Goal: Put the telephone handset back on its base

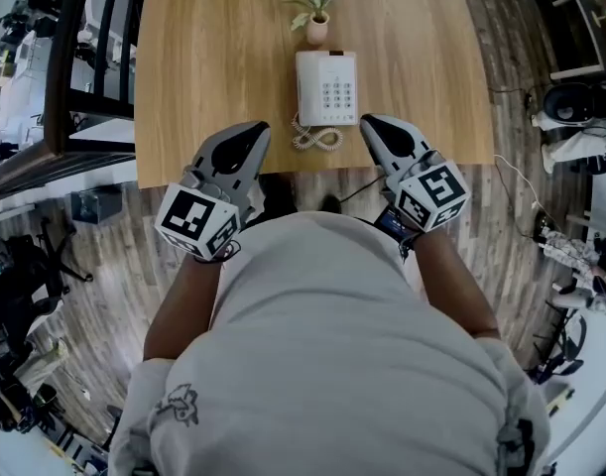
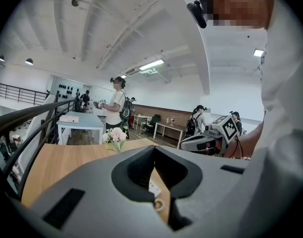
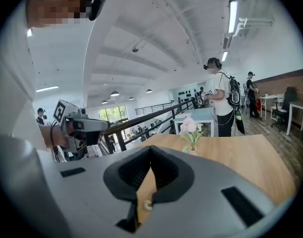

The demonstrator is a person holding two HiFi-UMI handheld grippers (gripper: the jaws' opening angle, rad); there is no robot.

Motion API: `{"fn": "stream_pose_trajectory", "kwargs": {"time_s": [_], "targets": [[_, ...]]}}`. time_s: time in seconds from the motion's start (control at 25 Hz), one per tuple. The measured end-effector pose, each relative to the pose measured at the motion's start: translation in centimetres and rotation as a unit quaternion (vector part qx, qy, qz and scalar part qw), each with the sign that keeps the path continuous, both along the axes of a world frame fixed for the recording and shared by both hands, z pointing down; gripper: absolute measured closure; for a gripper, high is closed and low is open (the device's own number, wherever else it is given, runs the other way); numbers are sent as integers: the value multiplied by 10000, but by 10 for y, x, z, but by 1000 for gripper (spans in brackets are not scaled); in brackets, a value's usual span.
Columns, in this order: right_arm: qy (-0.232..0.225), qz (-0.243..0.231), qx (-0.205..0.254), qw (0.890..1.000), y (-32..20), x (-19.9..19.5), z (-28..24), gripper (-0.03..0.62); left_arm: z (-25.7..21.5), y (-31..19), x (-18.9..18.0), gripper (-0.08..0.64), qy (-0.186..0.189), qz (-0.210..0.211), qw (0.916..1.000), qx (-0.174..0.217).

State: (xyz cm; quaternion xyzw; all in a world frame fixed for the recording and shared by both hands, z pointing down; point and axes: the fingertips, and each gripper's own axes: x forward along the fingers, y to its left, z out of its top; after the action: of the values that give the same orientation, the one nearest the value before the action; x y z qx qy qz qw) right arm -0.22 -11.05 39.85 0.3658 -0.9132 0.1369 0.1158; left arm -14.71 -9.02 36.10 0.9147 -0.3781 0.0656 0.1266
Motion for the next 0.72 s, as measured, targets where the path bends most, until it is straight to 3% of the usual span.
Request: {"fn": "stream_pose_trajectory", "kwargs": {"time_s": [0.28, 0.72], "targets": [[-151, -348, 165, 9991, 50, 50, -15, 586, -15, 43, 55, 554, -105, -192, 9995, 236], [-341, -755, 298, 9961, 99, 87, -26, 586, -29, 94, 91, 554, -263, -531, 9977, 339]]}}
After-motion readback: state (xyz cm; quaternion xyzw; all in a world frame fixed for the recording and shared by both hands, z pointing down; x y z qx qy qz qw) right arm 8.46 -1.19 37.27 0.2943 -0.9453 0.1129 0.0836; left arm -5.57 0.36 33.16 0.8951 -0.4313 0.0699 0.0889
